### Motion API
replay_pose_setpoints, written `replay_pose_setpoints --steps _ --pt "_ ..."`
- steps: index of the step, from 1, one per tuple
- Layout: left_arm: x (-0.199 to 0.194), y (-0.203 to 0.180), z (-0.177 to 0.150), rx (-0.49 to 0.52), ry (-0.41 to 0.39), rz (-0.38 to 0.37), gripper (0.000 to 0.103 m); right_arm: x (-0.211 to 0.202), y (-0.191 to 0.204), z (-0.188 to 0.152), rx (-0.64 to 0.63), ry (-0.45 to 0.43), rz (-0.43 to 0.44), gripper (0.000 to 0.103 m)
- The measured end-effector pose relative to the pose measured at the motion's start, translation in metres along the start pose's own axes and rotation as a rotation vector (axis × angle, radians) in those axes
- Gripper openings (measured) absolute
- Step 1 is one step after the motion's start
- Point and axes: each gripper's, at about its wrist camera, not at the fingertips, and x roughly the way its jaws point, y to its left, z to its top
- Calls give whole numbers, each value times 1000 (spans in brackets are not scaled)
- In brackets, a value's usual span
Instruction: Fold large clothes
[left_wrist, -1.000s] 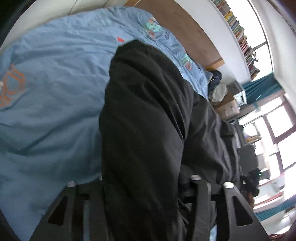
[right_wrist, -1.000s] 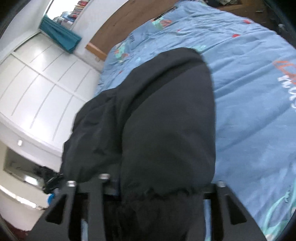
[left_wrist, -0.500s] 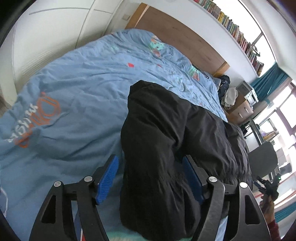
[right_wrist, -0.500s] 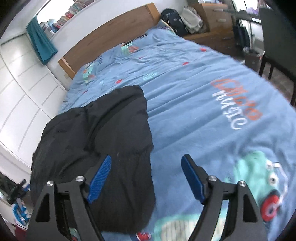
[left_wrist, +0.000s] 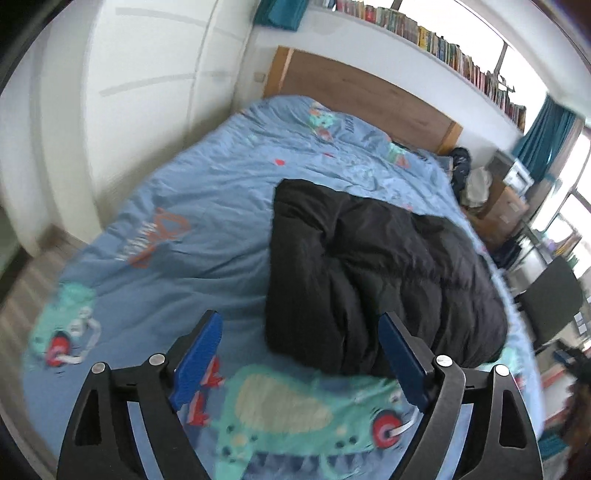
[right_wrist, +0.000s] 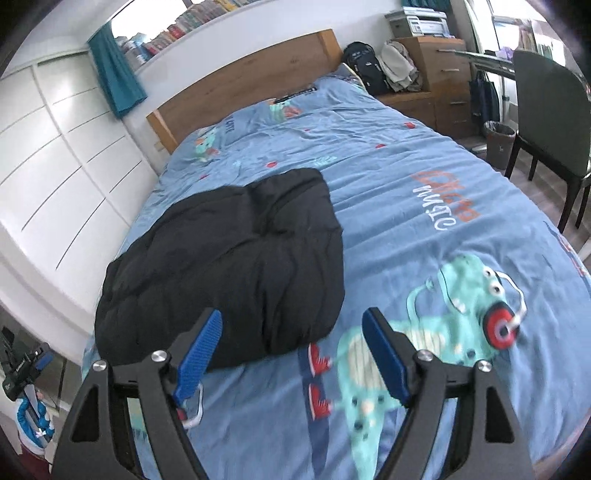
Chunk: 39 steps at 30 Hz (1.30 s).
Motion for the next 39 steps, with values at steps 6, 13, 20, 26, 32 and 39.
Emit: replay_pose_setpoints --steps 6,13,20,26,32,39 --pt "-40 -22 -44 56 -51 77 92 -36 22 -40 -46 -6 1 78" --pt "-72 -52 -84 117 -79 84 100 -57 38 -79 -70 -5 24 78" --pt "-96 -72 -103 154 -129 85 102 -68 49 -107 -91 -10 34 79" --pt "-107 -86 -110 177 -150 89 102 -72 53 -128 -104 -6 28 79" --pt "-106 -97 -120 201 -153 117 102 -76 63 -141 -139 -11 21 79" --pt "-113 -102 -129 193 -192 169 102 -80 72 -151 -180 -21 17 79"
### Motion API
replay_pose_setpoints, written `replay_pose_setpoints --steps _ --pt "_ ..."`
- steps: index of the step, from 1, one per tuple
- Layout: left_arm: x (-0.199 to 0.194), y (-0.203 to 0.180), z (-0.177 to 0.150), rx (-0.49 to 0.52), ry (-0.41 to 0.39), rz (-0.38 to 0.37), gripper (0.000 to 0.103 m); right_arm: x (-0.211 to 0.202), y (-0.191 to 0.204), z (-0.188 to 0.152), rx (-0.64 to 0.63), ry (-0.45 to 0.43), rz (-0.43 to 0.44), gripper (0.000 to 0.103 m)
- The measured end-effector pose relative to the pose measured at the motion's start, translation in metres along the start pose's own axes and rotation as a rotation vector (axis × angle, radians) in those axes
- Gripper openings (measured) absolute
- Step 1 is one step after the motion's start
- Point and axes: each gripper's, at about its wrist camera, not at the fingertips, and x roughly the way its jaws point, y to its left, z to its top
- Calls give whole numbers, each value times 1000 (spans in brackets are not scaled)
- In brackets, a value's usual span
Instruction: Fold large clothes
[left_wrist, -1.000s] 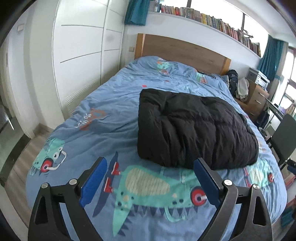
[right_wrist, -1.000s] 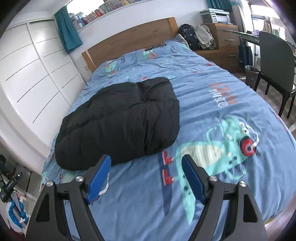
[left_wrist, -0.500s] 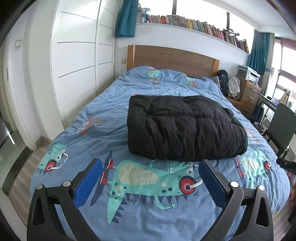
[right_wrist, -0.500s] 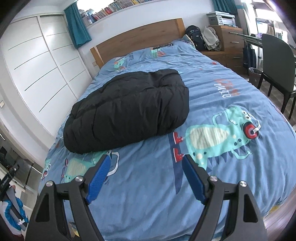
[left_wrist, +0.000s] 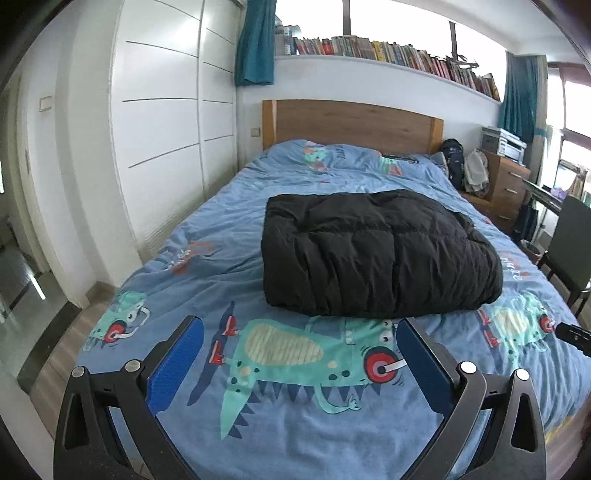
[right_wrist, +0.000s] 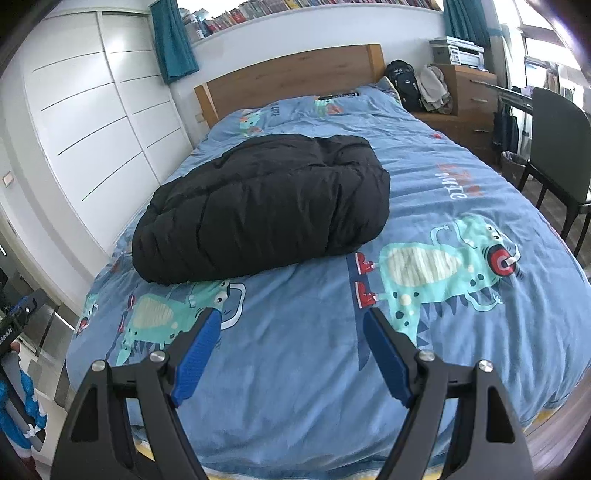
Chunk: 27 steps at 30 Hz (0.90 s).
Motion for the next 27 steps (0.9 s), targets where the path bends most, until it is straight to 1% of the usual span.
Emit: replay_pose_setpoints --steps 3,9,20,27 --pt "-2 -6 -4 25 -12 33 102 0 -1 -5 0 -2 -2 79" --pt "-3 -12 -12 37 -11 -9 102 2 -8 -15 21 7 -2 79" --pt "0 -24 -20 67 -4 -15 102 4 -20 -23 45 19 -13 79" --pt "4 -27 -26 67 6 -28 102 9 -25 -26 49 31 -22 79"
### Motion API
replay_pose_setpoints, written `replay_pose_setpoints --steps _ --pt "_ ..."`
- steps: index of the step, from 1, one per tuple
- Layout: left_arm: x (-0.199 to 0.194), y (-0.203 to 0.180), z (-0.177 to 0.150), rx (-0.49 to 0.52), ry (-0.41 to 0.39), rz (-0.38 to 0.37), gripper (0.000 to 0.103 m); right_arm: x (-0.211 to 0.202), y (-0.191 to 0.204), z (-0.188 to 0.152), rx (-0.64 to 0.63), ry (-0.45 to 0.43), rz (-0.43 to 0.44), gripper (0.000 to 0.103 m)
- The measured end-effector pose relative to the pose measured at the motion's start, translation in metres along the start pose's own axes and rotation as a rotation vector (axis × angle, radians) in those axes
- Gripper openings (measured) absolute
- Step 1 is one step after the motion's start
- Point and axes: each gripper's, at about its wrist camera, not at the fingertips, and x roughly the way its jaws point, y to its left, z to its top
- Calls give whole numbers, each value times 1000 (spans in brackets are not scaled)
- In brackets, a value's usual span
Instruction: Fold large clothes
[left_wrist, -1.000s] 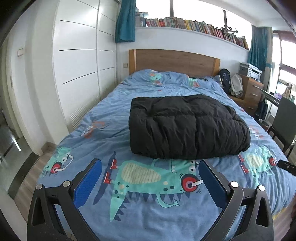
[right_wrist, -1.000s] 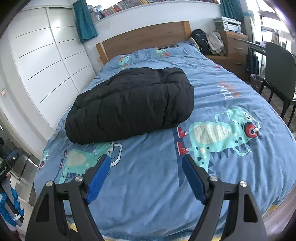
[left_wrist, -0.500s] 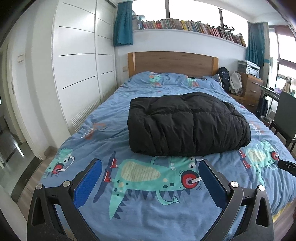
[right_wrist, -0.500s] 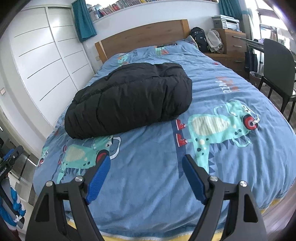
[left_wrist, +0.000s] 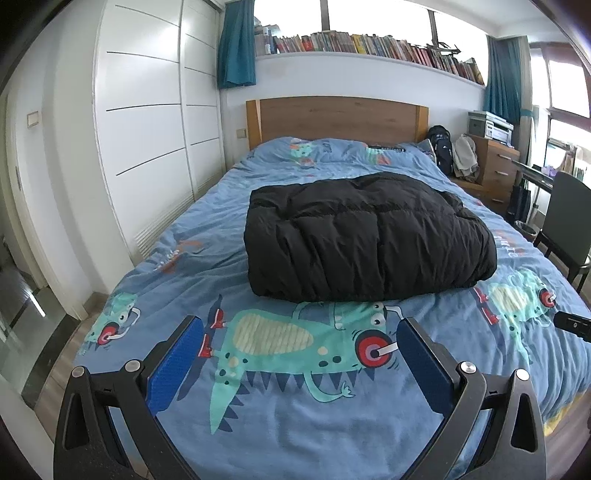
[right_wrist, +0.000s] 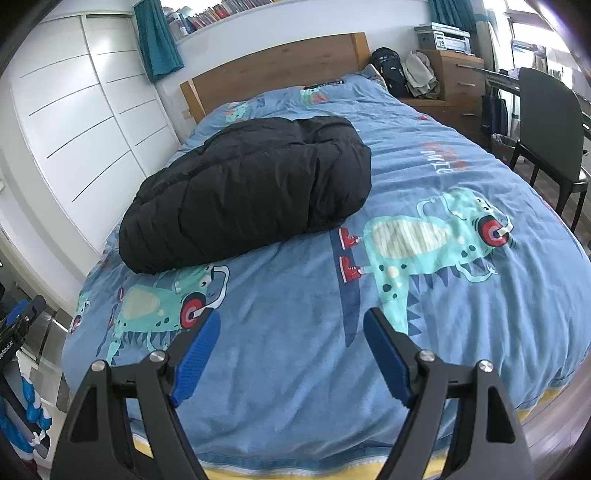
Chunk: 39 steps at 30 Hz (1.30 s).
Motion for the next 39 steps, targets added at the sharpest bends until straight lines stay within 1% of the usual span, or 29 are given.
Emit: replay_pose_setpoints --steps 14,39 --pt "5 1 -4 1 13 -7 102 8 -5 -4 4 14 -14 79" --pt "6 -1 -11 7 28 -21 102 9 -8 -5 0 14 -17 79"
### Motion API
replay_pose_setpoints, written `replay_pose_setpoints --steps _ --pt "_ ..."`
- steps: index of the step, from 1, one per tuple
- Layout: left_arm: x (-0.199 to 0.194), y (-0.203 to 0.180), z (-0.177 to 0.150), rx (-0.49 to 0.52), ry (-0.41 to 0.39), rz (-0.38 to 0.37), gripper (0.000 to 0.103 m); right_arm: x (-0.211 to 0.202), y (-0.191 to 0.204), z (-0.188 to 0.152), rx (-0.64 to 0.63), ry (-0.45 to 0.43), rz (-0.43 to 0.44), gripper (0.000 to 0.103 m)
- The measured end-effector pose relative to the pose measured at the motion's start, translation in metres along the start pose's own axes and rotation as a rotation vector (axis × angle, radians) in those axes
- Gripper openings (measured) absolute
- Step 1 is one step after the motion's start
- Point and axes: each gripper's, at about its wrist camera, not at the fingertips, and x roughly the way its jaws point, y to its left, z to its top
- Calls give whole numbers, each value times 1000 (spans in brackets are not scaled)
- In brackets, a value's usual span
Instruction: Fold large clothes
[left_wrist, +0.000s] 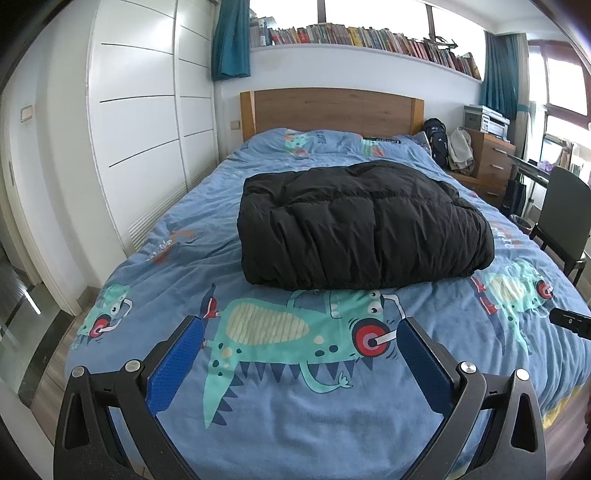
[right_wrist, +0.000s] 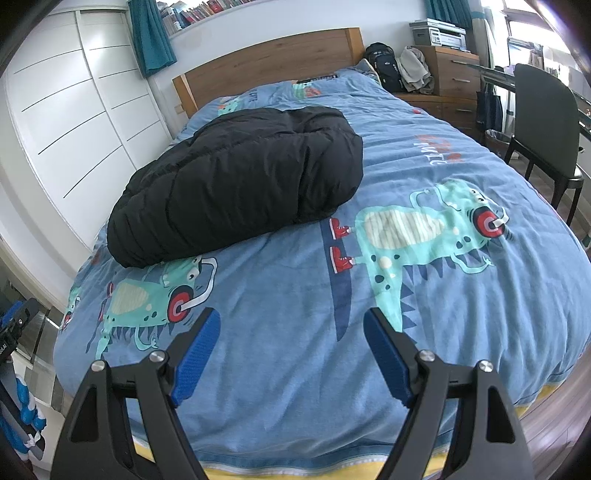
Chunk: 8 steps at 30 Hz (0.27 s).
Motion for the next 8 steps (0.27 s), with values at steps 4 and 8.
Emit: replay_pose_setpoints --steps 4,8 --pt "2 1 0 1 5 0 102 0 -1 -1 0 1 -1 79" --pt "2 1 0 -1 4 -2 102 0 -2 -1 0 -2 -2 79"
